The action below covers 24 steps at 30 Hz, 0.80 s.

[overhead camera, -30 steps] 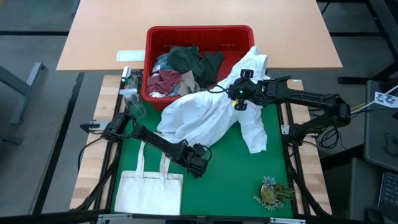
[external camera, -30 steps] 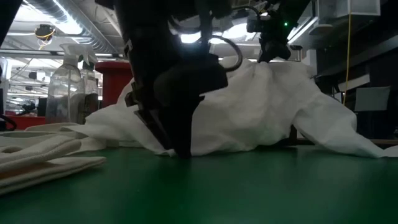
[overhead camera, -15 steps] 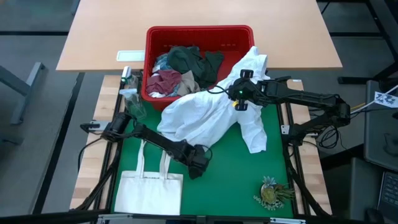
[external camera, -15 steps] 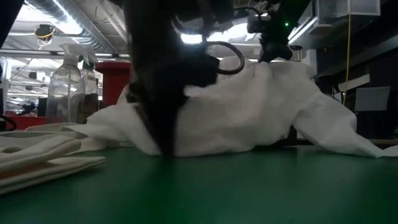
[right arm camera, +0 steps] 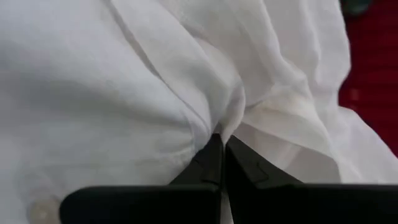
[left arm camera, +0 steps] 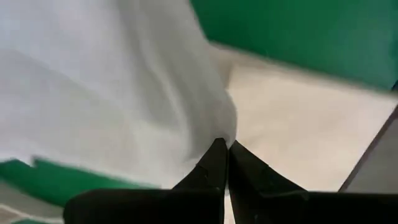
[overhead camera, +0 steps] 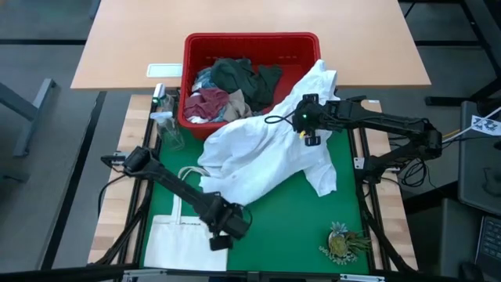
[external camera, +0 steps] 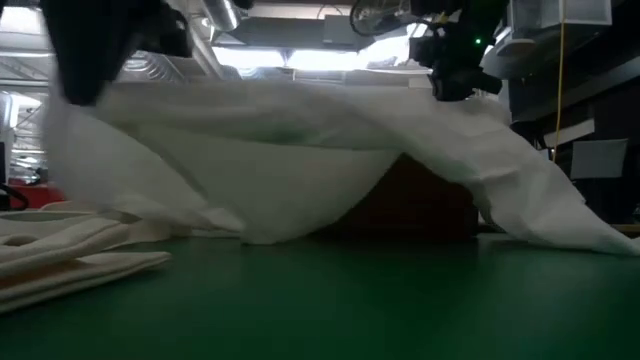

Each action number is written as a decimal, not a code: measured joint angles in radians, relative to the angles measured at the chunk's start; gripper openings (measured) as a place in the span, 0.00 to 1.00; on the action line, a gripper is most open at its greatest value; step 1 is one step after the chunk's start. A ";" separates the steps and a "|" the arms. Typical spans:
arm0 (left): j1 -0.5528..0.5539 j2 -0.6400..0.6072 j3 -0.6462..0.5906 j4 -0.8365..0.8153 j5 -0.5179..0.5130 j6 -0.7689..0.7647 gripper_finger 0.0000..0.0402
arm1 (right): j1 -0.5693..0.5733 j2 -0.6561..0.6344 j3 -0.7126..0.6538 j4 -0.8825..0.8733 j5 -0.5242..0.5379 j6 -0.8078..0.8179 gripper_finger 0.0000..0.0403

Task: Fold Laundry from Bin
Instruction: Fold the white polo shirt

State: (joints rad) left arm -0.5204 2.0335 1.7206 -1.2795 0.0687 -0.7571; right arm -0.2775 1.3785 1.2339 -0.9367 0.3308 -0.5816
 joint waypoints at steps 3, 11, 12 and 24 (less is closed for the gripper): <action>-0.042 0.007 -0.002 -0.007 0.023 -0.027 0.00 | 0.001 0.000 0.000 0.013 -0.021 -0.002 0.02; -0.090 0.006 -0.002 -0.007 -0.043 -0.130 0.00 | 0.003 0.004 -0.005 0.091 0.033 -0.002 0.02; -0.091 0.006 -0.002 -0.007 -0.055 -0.131 0.00 | 0.003 0.004 -0.005 0.107 0.033 -0.002 0.02; -0.079 0.006 -0.001 -0.004 -0.104 -0.127 0.00 | 0.003 0.004 -0.005 0.158 0.051 -0.002 0.07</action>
State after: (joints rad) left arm -0.5999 2.0392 1.7191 -1.2835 -0.0352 -0.8837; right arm -0.2745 1.3827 1.2285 -0.7783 0.3821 -0.5839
